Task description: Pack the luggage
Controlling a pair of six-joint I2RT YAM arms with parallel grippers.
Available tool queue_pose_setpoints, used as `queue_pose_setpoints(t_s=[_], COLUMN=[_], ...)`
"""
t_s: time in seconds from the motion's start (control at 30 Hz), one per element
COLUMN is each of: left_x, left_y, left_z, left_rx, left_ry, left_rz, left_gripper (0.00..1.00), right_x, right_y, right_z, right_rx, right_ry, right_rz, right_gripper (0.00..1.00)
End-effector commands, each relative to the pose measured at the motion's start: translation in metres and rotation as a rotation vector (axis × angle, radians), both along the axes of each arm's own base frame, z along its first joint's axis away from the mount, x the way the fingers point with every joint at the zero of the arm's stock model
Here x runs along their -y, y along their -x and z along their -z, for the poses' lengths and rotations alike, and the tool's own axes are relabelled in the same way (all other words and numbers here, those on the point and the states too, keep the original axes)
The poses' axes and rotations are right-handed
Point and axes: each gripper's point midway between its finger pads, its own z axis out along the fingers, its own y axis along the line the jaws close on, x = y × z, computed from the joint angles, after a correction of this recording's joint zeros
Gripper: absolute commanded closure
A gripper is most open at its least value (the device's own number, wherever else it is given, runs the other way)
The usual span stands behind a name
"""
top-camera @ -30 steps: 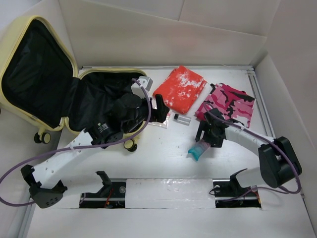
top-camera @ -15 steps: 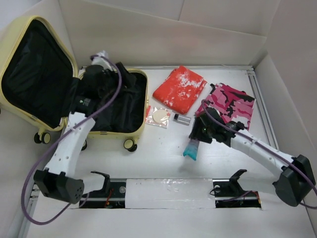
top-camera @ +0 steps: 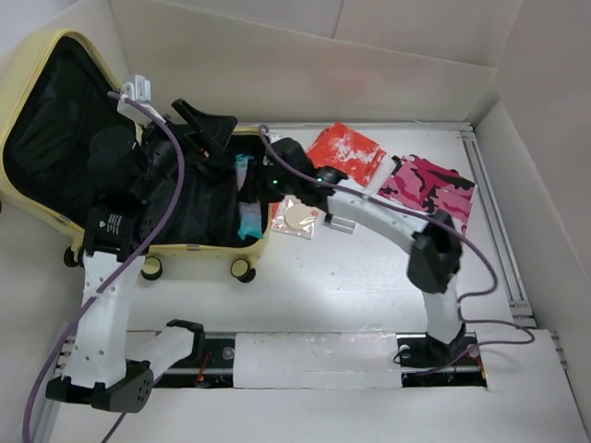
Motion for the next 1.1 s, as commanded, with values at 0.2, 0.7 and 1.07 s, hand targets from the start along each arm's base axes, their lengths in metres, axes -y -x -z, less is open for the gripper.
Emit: queue_pose_setpoints(t_s=[0.2,0.7,1.07], left_x=[-0.018,-0.024,-0.001], left_y=[-0.006,-0.017,0.003], left_z=[0.036,0.093,0.164], left_rx=[-0.109,-0.203,-0.332], left_ry=[-0.067,-0.140,-0.136], left_rz=[-0.137,-0.172,-0.019], left_gripper=[0.23,0.23,0.28], right_x=[-0.086,0.003,0.160], right_y=[-0.040,-0.023,-0.016], right_z=[0.008,-0.055,0.129], right_rx=[0.098,0.181,-0.078], right_ry=[-0.105,-0.069,0.391], right_rz=[-0.085,0.028,0.288], right_gripper=[0.48,0.08,0.42])
